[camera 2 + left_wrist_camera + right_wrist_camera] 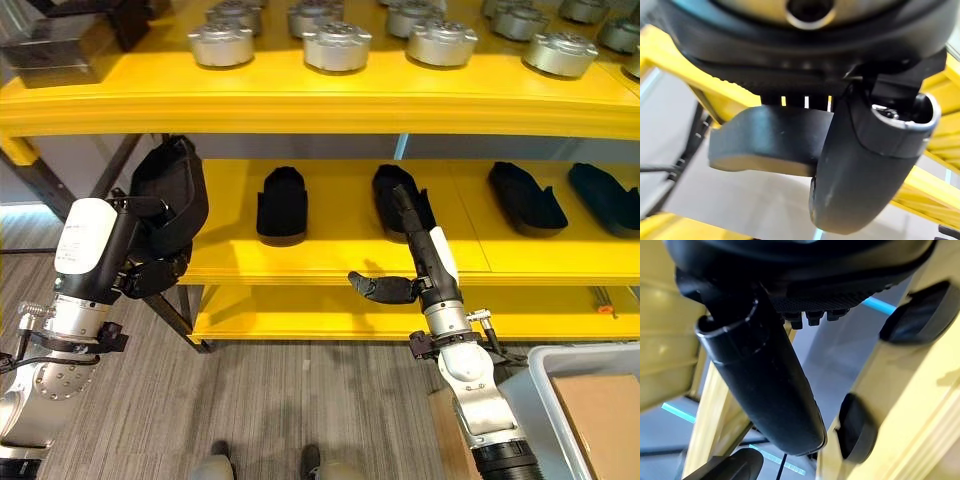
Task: Move parts from the plastic box to the shelf.
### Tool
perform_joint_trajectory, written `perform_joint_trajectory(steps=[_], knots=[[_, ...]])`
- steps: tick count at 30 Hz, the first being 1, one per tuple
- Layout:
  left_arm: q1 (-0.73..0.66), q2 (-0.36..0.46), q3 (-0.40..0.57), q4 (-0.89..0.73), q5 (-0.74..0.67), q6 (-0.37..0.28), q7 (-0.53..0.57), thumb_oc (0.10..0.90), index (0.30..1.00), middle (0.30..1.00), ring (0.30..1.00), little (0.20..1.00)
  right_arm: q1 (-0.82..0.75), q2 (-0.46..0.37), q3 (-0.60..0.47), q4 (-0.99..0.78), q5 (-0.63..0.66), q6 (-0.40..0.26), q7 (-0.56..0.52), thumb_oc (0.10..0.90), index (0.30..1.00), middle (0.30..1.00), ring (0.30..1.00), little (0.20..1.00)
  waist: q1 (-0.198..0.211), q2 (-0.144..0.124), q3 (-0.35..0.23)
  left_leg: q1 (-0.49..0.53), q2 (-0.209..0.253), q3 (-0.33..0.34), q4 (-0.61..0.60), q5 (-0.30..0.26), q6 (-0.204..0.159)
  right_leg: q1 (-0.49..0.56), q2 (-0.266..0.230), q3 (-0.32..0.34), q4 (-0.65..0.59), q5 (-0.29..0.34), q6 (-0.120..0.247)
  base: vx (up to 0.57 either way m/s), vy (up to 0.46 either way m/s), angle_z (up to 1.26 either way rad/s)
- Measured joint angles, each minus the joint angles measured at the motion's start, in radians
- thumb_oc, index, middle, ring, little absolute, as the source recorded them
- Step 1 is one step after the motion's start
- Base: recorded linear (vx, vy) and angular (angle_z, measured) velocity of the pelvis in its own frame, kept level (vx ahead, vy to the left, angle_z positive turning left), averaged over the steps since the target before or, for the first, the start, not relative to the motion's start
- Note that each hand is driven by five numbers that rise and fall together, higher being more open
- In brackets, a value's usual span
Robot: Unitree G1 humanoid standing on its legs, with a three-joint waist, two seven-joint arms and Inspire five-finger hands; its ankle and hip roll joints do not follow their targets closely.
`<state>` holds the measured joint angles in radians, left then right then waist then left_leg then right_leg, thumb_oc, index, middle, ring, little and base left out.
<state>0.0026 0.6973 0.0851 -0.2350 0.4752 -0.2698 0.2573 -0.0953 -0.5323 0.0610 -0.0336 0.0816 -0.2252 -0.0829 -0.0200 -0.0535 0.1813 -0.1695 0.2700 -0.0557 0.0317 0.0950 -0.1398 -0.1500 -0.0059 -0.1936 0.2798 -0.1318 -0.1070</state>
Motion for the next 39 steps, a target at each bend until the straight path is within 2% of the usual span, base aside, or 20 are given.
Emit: perform_joint_trajectory(steps=[1, 2, 3, 4, 5, 7, 11, 15, 16, 17, 18, 19, 23, 26, 28, 39], knots=[[-0.004, -0.008, -0.012, 0.007, 0.000, -0.001, -0.002, 0.400, 0.300, 0.300, 0.300, 0.300, 0.012, 0.010, -0.001, 0.003, 0.000, 0.003, -0.015, 0.900, 1.000, 1.000, 1.000, 1.000, -0.025, 0.028, 0.010, -0.004, 0.044, 0.023, -0.036, 0.005, -0.004, 0.001, 0.030, -0.004, 0.001, -0.003, 0.033, 0.19, 0.154, -0.16], [-0.004, -0.007, -0.012, 0.007, 0.000, -0.001, -0.002, 0.400, 0.300, 0.300, 0.300, 0.300, 0.014, 0.014, -0.001, 0.003, 0.000, 0.004, -0.015, 0.900, 1.000, 1.000, 1.000, 1.000, -0.024, 0.027, 0.013, -0.001, 0.044, 0.026, -0.039, 0.005, -0.003, 0.000, 0.032, 0.000, 0.001, -0.002, 0.032, 0.14, 0.152, -0.29], [-0.006, -0.006, -0.012, 0.008, 0.000, 0.001, -0.004, 0.400, 0.300, 0.300, 0.300, 0.300, 0.018, 0.013, 0.001, 0.003, 0.000, 0.007, -0.013, 0.900, 1.000, 1.000, 1.000, 1.000, -0.025, 0.035, 0.019, -0.001, 0.043, 0.025, -0.035, 0.006, -0.005, 0.003, 0.044, 0.005, -0.002, 0.015, 0.005, 0.14, 0.159, -0.54], [0.000, -0.010, -0.009, 0.008, 0.000, 0.001, -0.005, 0.400, 0.300, 0.300, 0.300, 0.300, 0.021, 0.023, 0.000, 0.003, -0.002, 0.008, -0.013, 0.900, 1.000, 1.000, 1.000, 1.000, -0.028, 0.043, 0.026, 0.011, 0.045, 0.029, -0.020, 0.000, 0.004, 0.018, 0.071, 0.037, -0.021, 0.028, 0.015, 0.17, 0.156, -0.96], [0.013, -0.004, -0.009, 0.008, 0.001, 0.002, -0.005, 0.400, 0.300, 0.300, 0.300, 0.300, 0.030, 0.039, 0.002, 0.000, -0.002, 0.008, -0.013, 0.900, 1.000, 1.000, 1.000, 1.000, -0.021, 0.045, 0.027, 0.045, 0.038, 0.030, -0.025, -0.001, 0.005, 0.028, 0.086, 0.062, -0.028, 0.035, 0.005, 0.18, 0.141, -0.77], [0.008, -0.004, -0.012, 0.008, 0.001, 0.000, -0.009, 0.400, 0.300, 0.300, 0.300, 0.300, 0.048, 0.041, -0.003, 0.000, -0.002, 0.009, -0.013, 0.900, 1.000, 1.000, 1.000, 1.000, -0.041, 0.046, 0.031, 0.057, 0.034, 0.040, -0.019, -0.001, 0.004, 0.048, 0.093, 0.071, -0.037, 0.038, 0.000, 0.17, 0.149, -0.44], [0.008, -0.001, -0.012, 0.004, 0.001, -0.003, -0.010, 0.400, 0.300, 0.300, 0.300, 0.300, 0.057, 0.044, -0.005, 0.000, -0.002, 0.013, -0.011, 0.900, 1.000, 1.000, 1.000, 1.000, -0.056, 0.044, 0.033, 0.067, 0.034, 0.079, -0.018, 0.009, 0.002, 0.082, 0.075, 0.112, -0.056, 0.032, 0.025, 0.11, 0.149, -0.21], [-0.013, 0.004, -0.012, -0.003, 0.001, -0.015, -0.010, 0.400, 0.300, 0.300, 0.300, 0.300, 0.061, 0.044, -0.007, 0.000, -0.003, 0.013, -0.010, 0.900, 1.000, 1.000, 1.000, 1.000, -0.061, 0.052, 0.032, 0.072, 0.016, 0.109, 0.008, 0.025, 0.024, 0.083, 0.021, 0.140, -0.043, 0.004, 0.081, 0.06, 0.121, -0.12], [-0.018, 0.004, -0.012, -0.006, 0.001, -0.015, -0.009, 0.400, 0.300, 0.300, 0.300, 0.300, 0.063, 0.043, -0.007, -0.001, -0.003, 0.013, -0.009, 0.900, 1.000, 1.000, 1.000, 1.000, -0.058, 0.060, 0.030, 0.095, 0.004, 0.112, 0.010, 0.023, 0.021, 0.073, 0.000, 0.157, -0.019, -0.013, 0.113, 0.03, 0.099, -0.14], [-0.024, 0.005, -0.011, -0.006, 0.001, -0.014, -0.008, 0.400, 0.300, 0.300, 0.300, 0.300, 0.064, 0.046, -0.007, -0.002, -0.003, 0.013, -0.010, 0.900, 1.000, 1.000, 1.000, 1.000, -0.059, 0.058, 0.030, 0.098, -0.014, 0.122, 0.006, -0.003, -0.015, 0.063, -0.022, 0.167, -0.003, -0.021, 0.134, 0.03, 0.101, -0.16], [-0.028, 0.004, -0.011, -0.005, 0.001, -0.011, -0.008, 0.400, 0.300, 0.300, 0.300, 0.300, 0.069, 0.053, -0.004, -0.002, -0.003, 0.013, -0.009, 0.900, 1.000, 1.000, 1.000, 1.000, -0.056, 0.042, 0.029, 0.096, -0.042, 0.136, 0.006, -0.006, -0.010, 0.054, -0.053, 0.179, 0.005, -0.024, 0.148, 0.03, 0.079, -0.17], [-0.028, 0.005, -0.009, -0.005, 0.002, -0.003, -0.008, 0.400, 0.300, 0.300, 0.300, 0.300, 0.079, 0.056, 0.004, -0.005, -0.004, 0.013, 0.003, 0.900, 1.000, 1.000, 1.000, 1.000, -0.045, 0.018, 0.027, 0.095, -0.091, 0.163, 0.009, -0.019, 0.016, 0.058, -0.102, 0.204, -0.023, -0.008, 0.176, 0.03, 0.086, -0.18], [-0.026, 0.005, 0.007, -0.005, 0.001, 0.026, -0.007, 0.400, 0.300, 0.300, 0.300, 0.300, 0.091, 0.073, 0.004, -0.005, -0.010, 0.014, 0.020, 0.900, 1.000, 1.000, 1.000, 1.000, -0.025, -0.006, 0.025, 0.099, -0.153, 0.185, 0.020, -0.042, 0.056, 0.116, -0.167, 0.213, -0.140, 0.047, 0.229, 0.03, 0.047, -0.04], [-0.013, -0.007, 0.047, -0.004, 0.001, 0.038, 0.000, 0.400, 0.300, 0.300, 0.300, 0.300, 0.090, 0.083, 0.003, -0.005, -0.030, 0.014, 0.021, 0.900, 1.000, 1.000, 1.000, 1.000, -0.016, -0.028, 0.026, 0.114, -0.158, 0.184, 0.019, -0.048, 0.064, 0.161, -0.169, 0.209, -0.203, 0.072, 0.242, 0.01, 0.012, 0.01], [-0.007, -0.010, 0.051, -0.005, 0.001, 0.040, 0.003, 0.400, 0.300, 0.300, 0.300, 0.300, 0.090, 0.083, -0.001, -0.005, -0.030, 0.014, 0.021, 0.900, 1.000, 1.000, 1.000, 1.000, -0.006, -0.032, 0.026, 0.122, -0.153, 0.183, 0.018, -0.050, 0.064, 0.176, -0.163, 0.206, -0.215, 0.076, 0.240, 0.00, 0.000, 0.00], [0.027, -0.006, 0.060, -0.003, 0.002, 0.044, 0.012, 0.400, 0.300, 0.300, 0.300, 0.300, 0.094, 0.083, -0.031, -0.004, -0.030, 0.016, 0.019, 0.900, 1.000, 1.000, 1.000, 1.000, -0.007, -0.046, 0.025, 0.096, -0.139, 0.153, 0.066, -0.069, 0.062, 0.194, -0.150, 0.181, -0.228, 0.083, 0.232, 0.01, 0.012, 0.05]])
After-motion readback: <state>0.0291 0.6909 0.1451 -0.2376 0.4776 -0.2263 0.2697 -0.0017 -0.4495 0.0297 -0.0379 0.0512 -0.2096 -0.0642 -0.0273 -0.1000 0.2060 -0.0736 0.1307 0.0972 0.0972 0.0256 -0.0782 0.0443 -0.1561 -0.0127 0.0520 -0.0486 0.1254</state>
